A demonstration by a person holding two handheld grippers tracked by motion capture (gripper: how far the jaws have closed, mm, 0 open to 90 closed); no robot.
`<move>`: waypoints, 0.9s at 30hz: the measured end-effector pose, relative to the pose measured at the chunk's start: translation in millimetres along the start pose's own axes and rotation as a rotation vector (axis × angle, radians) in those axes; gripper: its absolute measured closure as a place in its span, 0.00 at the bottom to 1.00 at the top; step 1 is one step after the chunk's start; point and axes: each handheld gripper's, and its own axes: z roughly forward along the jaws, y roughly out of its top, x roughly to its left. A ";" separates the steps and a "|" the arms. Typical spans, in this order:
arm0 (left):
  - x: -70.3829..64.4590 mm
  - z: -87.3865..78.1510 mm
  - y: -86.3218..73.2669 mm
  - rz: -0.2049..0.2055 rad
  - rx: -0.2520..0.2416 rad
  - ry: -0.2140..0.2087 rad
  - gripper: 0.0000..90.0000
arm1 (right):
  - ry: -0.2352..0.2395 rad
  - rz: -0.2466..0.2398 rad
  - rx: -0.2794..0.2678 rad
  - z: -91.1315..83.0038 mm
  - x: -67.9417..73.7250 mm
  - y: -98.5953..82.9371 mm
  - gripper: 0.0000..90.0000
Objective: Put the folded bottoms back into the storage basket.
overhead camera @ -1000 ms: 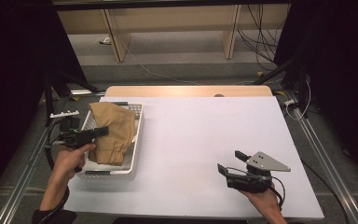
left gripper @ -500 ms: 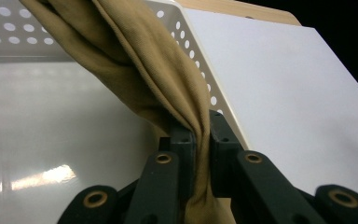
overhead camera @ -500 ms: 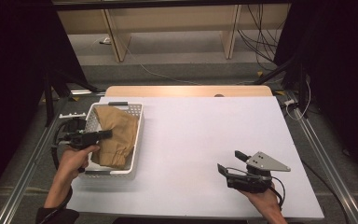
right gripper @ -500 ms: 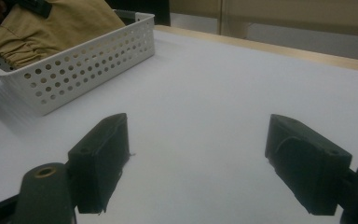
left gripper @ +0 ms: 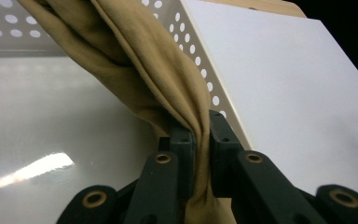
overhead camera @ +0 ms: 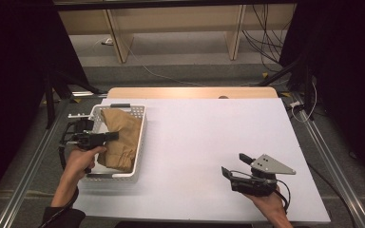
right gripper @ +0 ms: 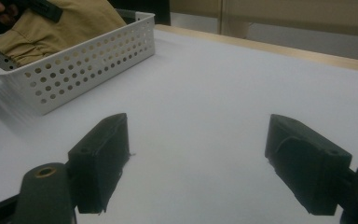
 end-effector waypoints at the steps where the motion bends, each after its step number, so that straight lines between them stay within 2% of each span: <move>1: 0.9 1.0 0.0 -0.002 0.002 0.003 0.91 | 0.000 0.000 0.000 0.0 -0.1 0.0 0.25; 8: 3.7 2.4 -0.8 0.001 0.019 0.036 0.89 | 0.001 0.000 0.000 -0.1 0.0 0.0 0.25; 13: 4.1 0.7 -1.2 -0.001 0.026 0.064 0.83 | 0.001 0.001 -0.001 -0.2 -0.1 0.0 0.25; 16: 4.4 -1.6 -0.6 -0.006 0.025 0.091 0.77 | 0.002 0.001 -0.001 -0.1 0.0 0.0 0.25; 18: 3.6 -3.5 0.3 -0.002 0.036 0.129 0.67 | 0.002 0.001 -0.001 0.0 -0.2 0.0 0.25; 19: 3.3 -4.6 0.6 -0.003 0.028 0.149 0.63 | 0.003 0.002 -0.003 0.1 -0.1 -0.1 0.25; 24: 1.5 -10.6 3.1 -0.023 0.001 0.198 0.49 | 0.003 0.001 0.000 -0.2 0.3 0.1 0.25; 27: -1.5 -14.6 5.0 -0.029 -0.018 0.212 0.42 | 0.005 0.002 0.000 -0.2 0.2 0.1 0.25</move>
